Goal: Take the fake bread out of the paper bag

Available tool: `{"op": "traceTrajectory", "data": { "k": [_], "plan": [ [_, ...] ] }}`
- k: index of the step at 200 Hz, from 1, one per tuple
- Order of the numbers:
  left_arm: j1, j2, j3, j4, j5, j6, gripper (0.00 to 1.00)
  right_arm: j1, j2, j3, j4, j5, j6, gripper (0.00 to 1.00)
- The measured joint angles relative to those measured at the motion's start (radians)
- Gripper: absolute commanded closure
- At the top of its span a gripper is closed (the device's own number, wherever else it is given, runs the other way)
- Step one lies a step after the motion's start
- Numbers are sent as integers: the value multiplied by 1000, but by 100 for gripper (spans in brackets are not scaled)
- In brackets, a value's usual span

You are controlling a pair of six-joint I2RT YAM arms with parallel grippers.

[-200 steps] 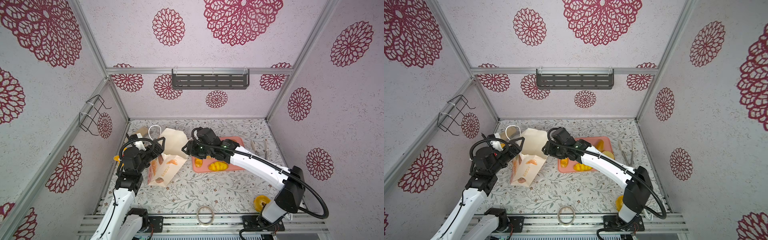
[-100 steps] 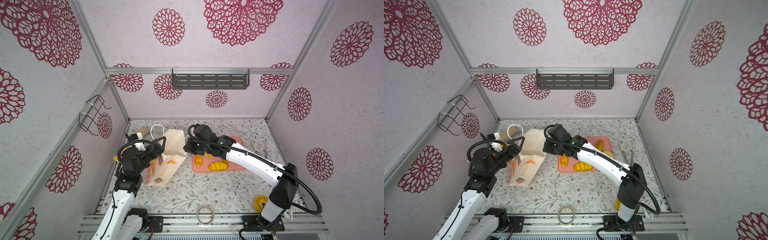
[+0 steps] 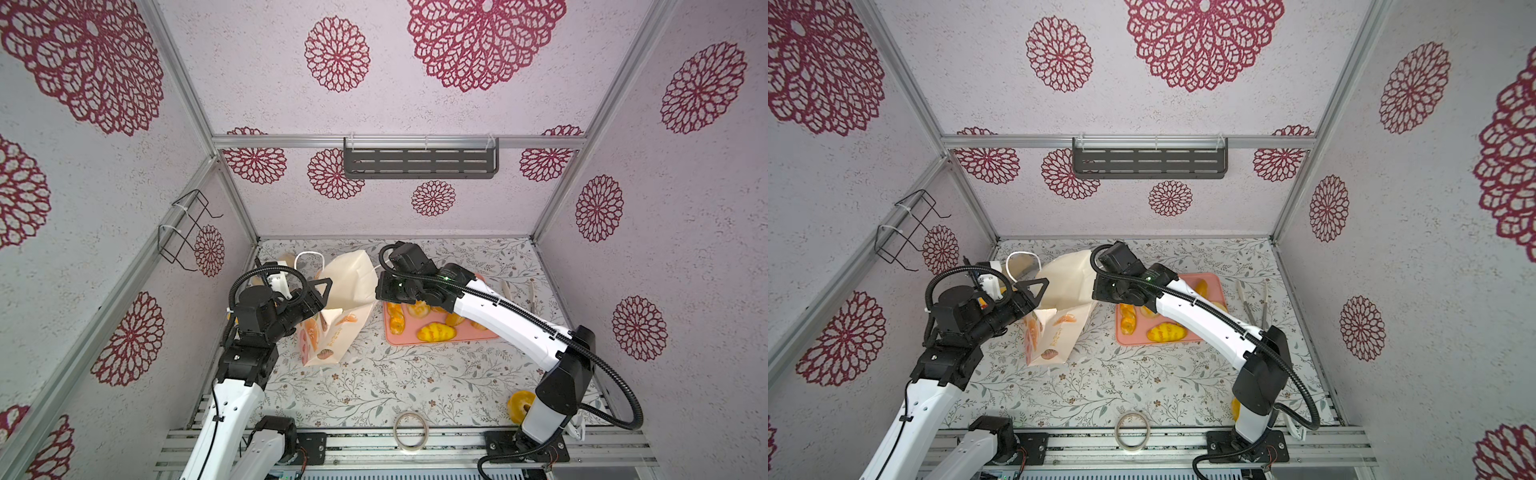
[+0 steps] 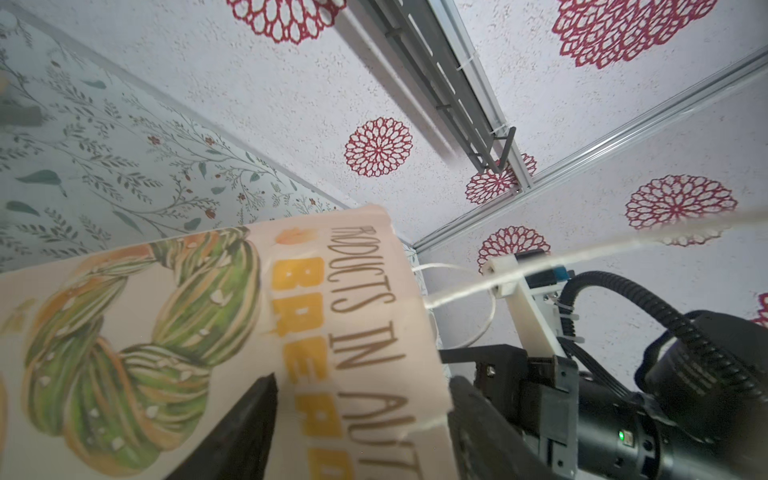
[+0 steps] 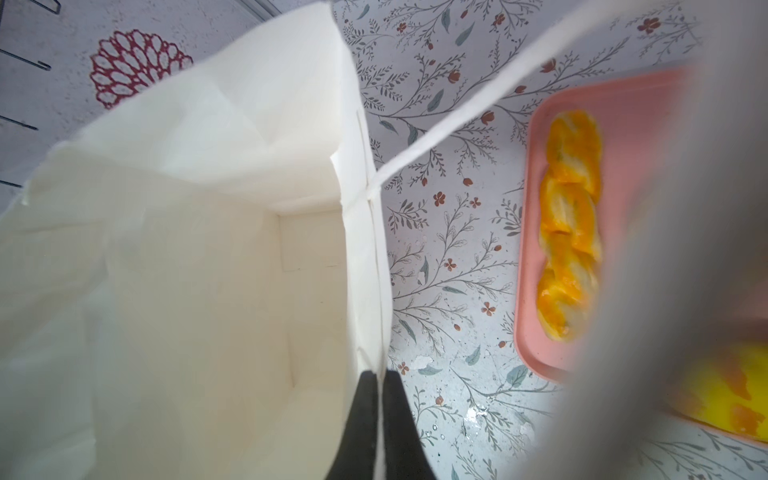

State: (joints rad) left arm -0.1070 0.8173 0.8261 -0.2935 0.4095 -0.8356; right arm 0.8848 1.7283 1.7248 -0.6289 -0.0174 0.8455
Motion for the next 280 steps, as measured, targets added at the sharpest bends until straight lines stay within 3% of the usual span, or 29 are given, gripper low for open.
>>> {"op": "traceTrajectory", "data": {
  "k": [28, 59, 78, 147, 163, 166, 280],
  "plan": [
    [0, 43, 42, -34, 21, -2, 48, 0, 0, 0, 0, 7, -2, 100],
    [0, 59, 64, -60, 29, -5, 27, -1, 0, 0, -1, 17, -11, 100],
    [0, 59, 77, -89, 27, 0, 20, -1, 4, 13, -15, 23, -18, 100],
    [0, 58, 101, -162, 33, 10, 14, -10, 75, 108, -50, 59, -67, 100],
    [0, 58, 101, -172, 49, 14, 9, -13, 79, 108, -57, 64, -74, 100],
    [0, 57, 101, -172, 53, 13, 1, -14, 79, 108, -59, 67, -76, 100],
    [0, 40, 127, -156, 99, -37, 3, -79, 78, 48, -56, 100, -102, 100]
  ]
}}
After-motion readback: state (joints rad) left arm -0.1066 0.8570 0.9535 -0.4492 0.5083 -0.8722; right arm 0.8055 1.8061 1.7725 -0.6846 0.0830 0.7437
